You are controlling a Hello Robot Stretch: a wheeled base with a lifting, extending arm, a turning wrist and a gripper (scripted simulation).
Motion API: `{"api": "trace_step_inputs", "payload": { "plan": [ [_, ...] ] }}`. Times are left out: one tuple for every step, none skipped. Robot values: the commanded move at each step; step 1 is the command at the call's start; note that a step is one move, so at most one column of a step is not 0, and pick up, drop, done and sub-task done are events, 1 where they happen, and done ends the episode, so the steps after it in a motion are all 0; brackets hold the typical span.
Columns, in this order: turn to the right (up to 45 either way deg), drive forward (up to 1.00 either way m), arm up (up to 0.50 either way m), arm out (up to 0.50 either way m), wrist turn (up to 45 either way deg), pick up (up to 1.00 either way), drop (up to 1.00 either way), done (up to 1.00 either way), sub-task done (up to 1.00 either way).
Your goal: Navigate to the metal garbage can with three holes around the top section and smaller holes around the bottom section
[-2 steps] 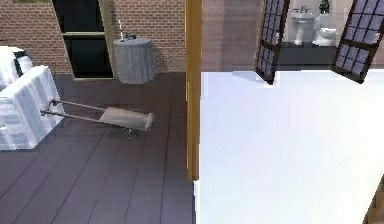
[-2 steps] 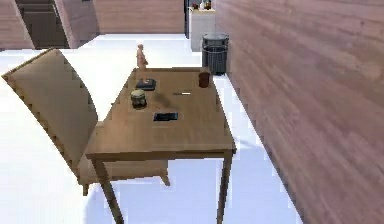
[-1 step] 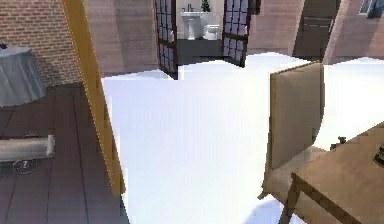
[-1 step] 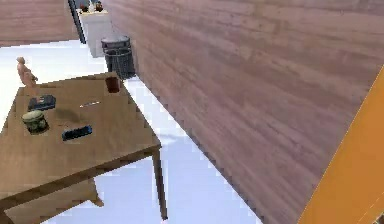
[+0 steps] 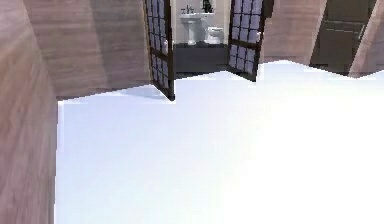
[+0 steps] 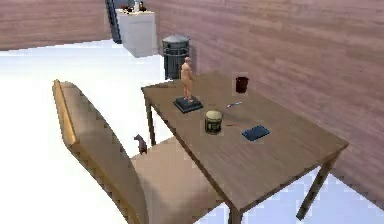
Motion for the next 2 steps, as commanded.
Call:
{"api": "trace_step_inputs", "payload": {
  "plan": [
    [6.0, 0.00, 0.00, 0.00, 0.0, 0.00, 0.00, 0.00, 0.00],
    [0.0, 0.40, 0.00, 0.00, 0.0, 0.00, 0.00, 0.00, 0.00]
  ]
}}
